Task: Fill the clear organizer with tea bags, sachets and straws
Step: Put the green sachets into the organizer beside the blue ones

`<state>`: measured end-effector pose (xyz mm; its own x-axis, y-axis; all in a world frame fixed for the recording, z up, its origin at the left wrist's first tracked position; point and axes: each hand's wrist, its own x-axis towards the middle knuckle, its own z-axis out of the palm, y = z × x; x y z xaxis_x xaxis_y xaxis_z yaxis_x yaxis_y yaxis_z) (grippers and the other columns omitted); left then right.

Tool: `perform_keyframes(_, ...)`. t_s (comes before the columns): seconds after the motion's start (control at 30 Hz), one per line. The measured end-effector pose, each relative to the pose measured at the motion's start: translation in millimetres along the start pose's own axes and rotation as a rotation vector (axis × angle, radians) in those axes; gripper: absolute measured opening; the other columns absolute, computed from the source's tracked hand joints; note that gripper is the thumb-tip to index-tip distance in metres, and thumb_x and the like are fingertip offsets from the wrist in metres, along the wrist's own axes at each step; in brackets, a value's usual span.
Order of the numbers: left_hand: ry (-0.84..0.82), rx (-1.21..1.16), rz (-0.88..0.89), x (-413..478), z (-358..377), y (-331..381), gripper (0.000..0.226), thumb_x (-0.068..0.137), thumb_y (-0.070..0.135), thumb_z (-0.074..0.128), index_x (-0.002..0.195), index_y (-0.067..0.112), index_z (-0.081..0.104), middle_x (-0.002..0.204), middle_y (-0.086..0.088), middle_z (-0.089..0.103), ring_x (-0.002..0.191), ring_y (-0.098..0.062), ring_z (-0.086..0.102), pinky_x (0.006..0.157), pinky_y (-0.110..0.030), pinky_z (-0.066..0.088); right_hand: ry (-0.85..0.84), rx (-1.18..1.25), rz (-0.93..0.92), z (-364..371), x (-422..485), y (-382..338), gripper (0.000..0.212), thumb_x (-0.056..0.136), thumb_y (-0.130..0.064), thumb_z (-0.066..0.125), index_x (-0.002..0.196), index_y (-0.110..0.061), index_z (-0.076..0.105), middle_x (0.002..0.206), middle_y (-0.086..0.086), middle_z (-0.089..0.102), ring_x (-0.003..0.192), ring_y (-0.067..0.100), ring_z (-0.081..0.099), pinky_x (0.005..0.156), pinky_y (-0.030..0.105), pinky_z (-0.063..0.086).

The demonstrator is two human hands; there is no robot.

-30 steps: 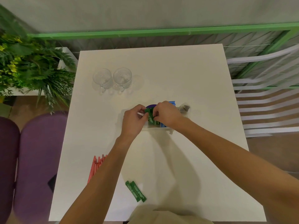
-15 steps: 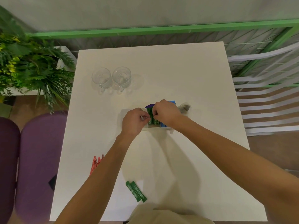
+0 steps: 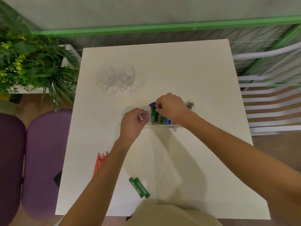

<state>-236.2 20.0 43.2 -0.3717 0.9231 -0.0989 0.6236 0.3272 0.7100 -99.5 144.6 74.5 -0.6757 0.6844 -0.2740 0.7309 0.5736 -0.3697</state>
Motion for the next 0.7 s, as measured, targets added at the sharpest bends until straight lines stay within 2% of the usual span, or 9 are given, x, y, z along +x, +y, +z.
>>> perform_keyframes(0.07, 0.000, -0.025, -0.039, -23, -5, -5, 0.004, 0.085, 0.020, 0.070, 0.082, 0.020, 0.070, 0.077, 0.009, 0.066, 0.066, -0.010, 0.059, 0.063, -0.027, 0.051, 0.052, 0.090, -0.046, -7, -11, -2, 0.016, 0.091, -0.026, 0.059, 0.089, -0.017, 0.072, 0.081, 0.001, 0.067, 0.075, 0.021, 0.060, 0.061, 0.030, 0.045)
perform_keyframes(0.13, -0.028, -0.042, -0.109, -54, -7, -15, 0.012, 0.087, 0.026, 0.069, 0.076, 0.020, 0.067, 0.068, 0.007, 0.065, 0.063, -0.013, 0.059, 0.060, -0.029, 0.050, 0.072, 0.206, -0.102, -10, -29, -9, 0.020, 0.093, -0.029, 0.058, 0.084, -0.016, 0.071, 0.065, -0.006, 0.058, 0.064, 0.015, 0.052, 0.057, 0.026, 0.039)
perform_keyframes(0.2, -0.071, -0.029, -0.173, -86, -5, -28, 0.020, 0.088, 0.032, 0.067, 0.072, 0.021, 0.065, 0.061, 0.005, 0.063, 0.058, -0.014, 0.059, 0.059, -0.032, 0.049, 0.041, 0.277, -0.162, -5, -51, -18, 0.028, 0.094, -0.033, 0.057, 0.069, -0.023, 0.062, 0.055, -0.011, 0.048, 0.054, 0.010, 0.044, 0.051, 0.026, 0.031)
perform_keyframes(0.27, -0.115, 0.007, -0.246, -116, -1, -44, 0.025, 0.090, 0.035, 0.065, 0.070, 0.020, 0.065, 0.057, 0.005, 0.062, 0.055, -0.012, 0.058, 0.059, -0.034, 0.050, -0.035, 0.317, -0.208, 15, -72, -25, 0.035, 0.094, -0.035, 0.056, 0.061, -0.024, 0.052, 0.052, -0.009, 0.048, 0.049, 0.007, 0.042, 0.050, 0.026, 0.032)
perform_keyframes(0.37, -0.122, 0.029, -0.344, -155, 4, -62, 0.028, 0.091, 0.036, 0.063, 0.068, 0.021, 0.063, 0.054, 0.005, 0.060, 0.050, -0.009, 0.054, 0.056, -0.033, 0.048, -0.165, 0.298, -0.208, 58, -100, -32, 0.036, 0.094, -0.036, 0.056, 0.065, -0.015, 0.061, 0.058, -0.003, 0.057, 0.054, 0.014, 0.046, 0.057, 0.031, 0.042)
perform_keyframes(0.5, -0.122, 0.027, -0.431, -187, 10, -75, 0.015, 0.089, 0.025, 0.067, 0.075, 0.021, 0.066, 0.061, 0.008, 0.064, 0.054, -0.006, 0.058, 0.058, -0.024, 0.048, -0.331, 0.269, -0.106, 108, -129, -40, 0.029, 0.092, -0.039, 0.057, 0.080, -0.016, 0.069, 0.074, 0.000, 0.066, 0.066, 0.016, 0.054, 0.067, 0.030, 0.047)
perform_keyframes(0.6, -0.102, -0.043, -0.510, -201, 15, -82, 0.010, 0.085, 0.016, 0.071, 0.081, 0.023, 0.064, 0.065, 0.006, 0.065, 0.058, -0.011, 0.063, 0.061, -0.030, 0.054, -0.446, 0.254, -0.042, 135, -144, -50, 0.024, 0.091, -0.037, 0.057, 0.093, -0.017, 0.071, 0.090, 0.004, 0.068, 0.082, 0.020, 0.062, 0.074, 0.030, 0.049)
perform_keyframes(0.7, -0.124, -0.035, -0.539, -209, 17, -84, 0.019, 0.082, 0.017, 0.075, 0.093, 0.022, 0.060, 0.071, 0.003, 0.063, 0.062, -0.014, 0.062, 0.059, -0.030, 0.052, -0.485, 0.225, -0.018, 154, -150, -61, 0.025, 0.092, -0.038, 0.056, 0.104, -0.018, 0.067, 0.103, 0.004, 0.065, 0.095, 0.023, 0.061, 0.081, 0.032, 0.049)
